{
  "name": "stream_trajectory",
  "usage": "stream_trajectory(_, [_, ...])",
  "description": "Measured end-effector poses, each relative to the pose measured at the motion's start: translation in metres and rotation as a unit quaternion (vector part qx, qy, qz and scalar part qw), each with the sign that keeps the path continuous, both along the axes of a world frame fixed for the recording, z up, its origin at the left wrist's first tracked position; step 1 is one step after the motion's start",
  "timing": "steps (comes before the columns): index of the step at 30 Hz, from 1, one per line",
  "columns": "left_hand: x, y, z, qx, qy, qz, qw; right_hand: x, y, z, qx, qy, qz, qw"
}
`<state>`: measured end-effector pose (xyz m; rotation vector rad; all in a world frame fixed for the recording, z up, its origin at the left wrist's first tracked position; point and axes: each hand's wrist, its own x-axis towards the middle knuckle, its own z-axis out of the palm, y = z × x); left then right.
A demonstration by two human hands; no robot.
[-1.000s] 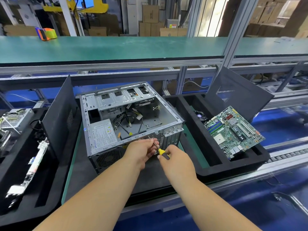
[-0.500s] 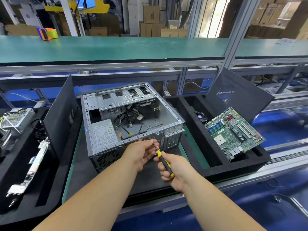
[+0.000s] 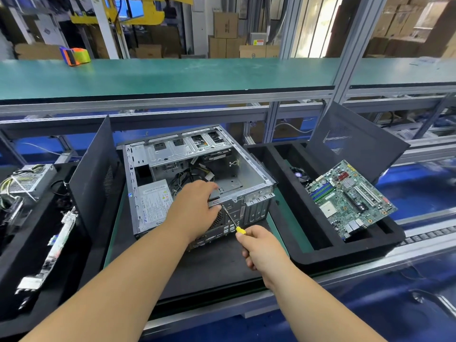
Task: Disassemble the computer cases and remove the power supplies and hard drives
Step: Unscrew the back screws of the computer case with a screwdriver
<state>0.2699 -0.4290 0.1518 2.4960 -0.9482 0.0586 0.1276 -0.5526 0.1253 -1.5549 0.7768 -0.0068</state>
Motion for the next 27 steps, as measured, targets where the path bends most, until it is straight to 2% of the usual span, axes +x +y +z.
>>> stream_trajectory(3, [0.007,-0.004,-0.011,0.056,0.052,0.002,0.997,0.000,-0.001,-0.001,-0.030,0.003,0.009,0.999])
stream_trajectory(11, [0.011,-0.006,-0.022,0.059,0.026,0.029,0.997,0.006,-0.003,-0.003,0.021,0.020,-0.010,1.000])
stream_trajectory(20, [0.006,-0.008,-0.025,0.062,0.008,0.046,0.997,0.004,-0.011,-0.010,-0.130,-0.016,0.004,0.991])
stream_trajectory(22, [-0.001,-0.005,-0.026,-0.005,-0.013,0.034,0.999,0.003,-0.012,-0.011,-0.138,-0.023,0.006,0.990])
stream_trajectory(25, [-0.019,0.001,-0.026,-0.175,-0.039,-0.002,0.984,0.004,-0.013,-0.011,-0.134,-0.020,0.006,0.991])
stream_trajectory(27, [-0.034,0.002,-0.028,-0.223,-0.003,0.012,0.975,0.005,-0.013,-0.011,-0.119,-0.012,0.008,0.993])
